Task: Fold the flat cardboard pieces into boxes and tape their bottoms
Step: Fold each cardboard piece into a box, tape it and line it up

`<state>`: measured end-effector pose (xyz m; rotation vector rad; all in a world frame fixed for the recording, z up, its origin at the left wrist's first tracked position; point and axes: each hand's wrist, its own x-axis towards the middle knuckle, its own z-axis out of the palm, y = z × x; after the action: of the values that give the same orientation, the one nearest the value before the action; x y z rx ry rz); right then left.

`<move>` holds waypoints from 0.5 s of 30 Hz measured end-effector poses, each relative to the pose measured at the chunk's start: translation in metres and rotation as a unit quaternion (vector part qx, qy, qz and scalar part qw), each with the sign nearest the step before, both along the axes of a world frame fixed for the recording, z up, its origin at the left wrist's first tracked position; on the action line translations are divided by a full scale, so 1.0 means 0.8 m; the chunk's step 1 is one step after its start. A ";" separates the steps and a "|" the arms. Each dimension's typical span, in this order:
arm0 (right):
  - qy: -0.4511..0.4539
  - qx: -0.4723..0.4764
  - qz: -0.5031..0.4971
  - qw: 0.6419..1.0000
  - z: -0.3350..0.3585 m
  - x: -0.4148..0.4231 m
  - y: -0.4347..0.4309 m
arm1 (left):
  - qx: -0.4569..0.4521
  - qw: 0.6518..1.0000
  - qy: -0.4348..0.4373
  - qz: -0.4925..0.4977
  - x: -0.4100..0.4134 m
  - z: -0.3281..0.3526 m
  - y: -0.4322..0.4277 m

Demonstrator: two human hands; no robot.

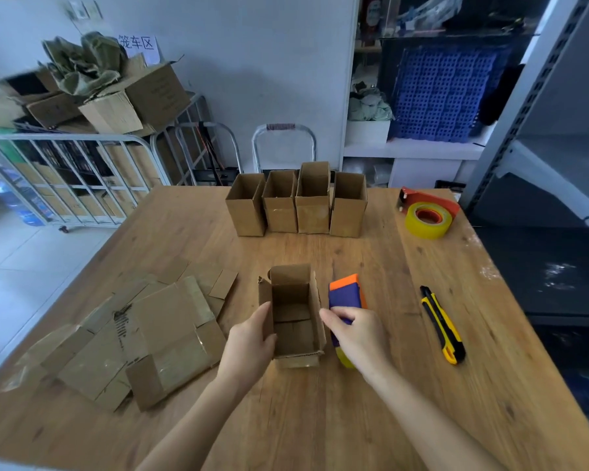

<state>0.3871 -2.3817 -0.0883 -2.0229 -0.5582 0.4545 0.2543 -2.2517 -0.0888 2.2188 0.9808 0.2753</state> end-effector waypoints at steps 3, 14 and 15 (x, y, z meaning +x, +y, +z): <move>-0.050 -0.042 -0.001 0.998 0.005 0.021 0.009 | 0.017 0.999 -0.013 0.026 0.010 0.010 0.010; -0.151 -0.152 0.082 0.973 0.045 0.020 0.114 | 0.066 0.996 -0.025 0.048 0.023 0.049 0.161; -0.157 -0.154 0.098 0.971 0.047 0.016 0.131 | 0.067 0.996 -0.028 0.050 0.019 0.051 0.182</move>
<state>0.4002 -2.2770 -0.0507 -2.3689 -0.9347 0.3547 0.2692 -2.1065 -0.0480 2.2705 1.0725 0.4591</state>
